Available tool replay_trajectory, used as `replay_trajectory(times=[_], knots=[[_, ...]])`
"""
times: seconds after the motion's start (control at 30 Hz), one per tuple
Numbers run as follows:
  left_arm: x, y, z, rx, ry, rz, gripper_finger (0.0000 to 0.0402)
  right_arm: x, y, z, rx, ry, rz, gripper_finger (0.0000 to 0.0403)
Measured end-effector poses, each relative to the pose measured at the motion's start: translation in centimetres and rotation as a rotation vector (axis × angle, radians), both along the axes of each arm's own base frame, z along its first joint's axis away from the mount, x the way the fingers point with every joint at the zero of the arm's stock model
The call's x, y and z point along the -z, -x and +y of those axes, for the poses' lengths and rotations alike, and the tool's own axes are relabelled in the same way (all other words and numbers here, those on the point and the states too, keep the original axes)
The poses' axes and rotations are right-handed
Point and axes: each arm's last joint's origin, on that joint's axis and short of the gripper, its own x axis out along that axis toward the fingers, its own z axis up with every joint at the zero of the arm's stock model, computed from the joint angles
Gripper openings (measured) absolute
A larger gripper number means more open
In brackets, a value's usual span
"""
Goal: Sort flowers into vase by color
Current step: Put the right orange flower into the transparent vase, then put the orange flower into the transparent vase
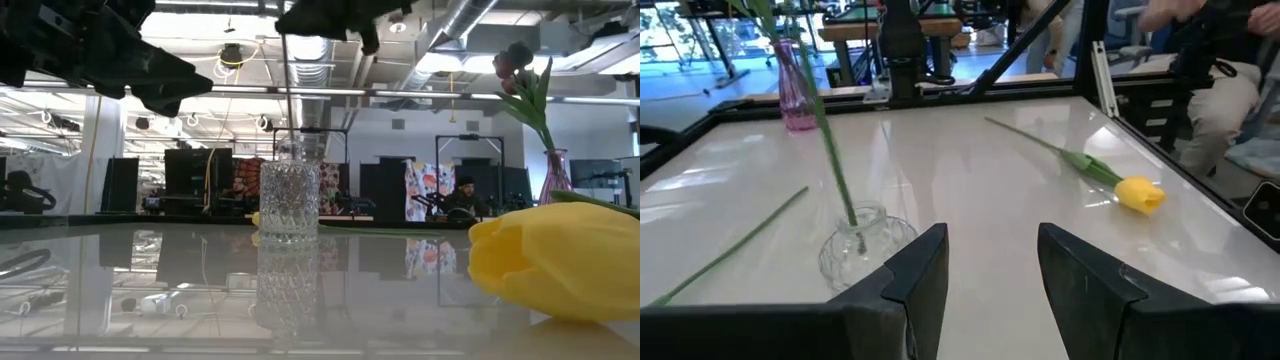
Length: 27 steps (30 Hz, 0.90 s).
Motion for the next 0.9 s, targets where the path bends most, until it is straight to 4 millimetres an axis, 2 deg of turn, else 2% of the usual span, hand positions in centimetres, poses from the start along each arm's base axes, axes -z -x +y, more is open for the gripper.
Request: replay_trajectory(times=[0.37,0.77,0.9], knots=[[0.0,0.0,0.0,-0.001,-0.004,0.000,0.0147,1.7,0.5,-0.2,0.012,-0.090,0.162,0.0085],[0.1,0.0,0.0,-0.001,-0.008,0.008,0.0147,-1.6,2.8,0.2,-0.099,-0.363,0.423,0.0184],[0.2,0.0,0.0,0.000,-0.005,0.015,0.0147,-1.8,4.0,1.1,-0.136,-0.431,0.505,0.0208]])
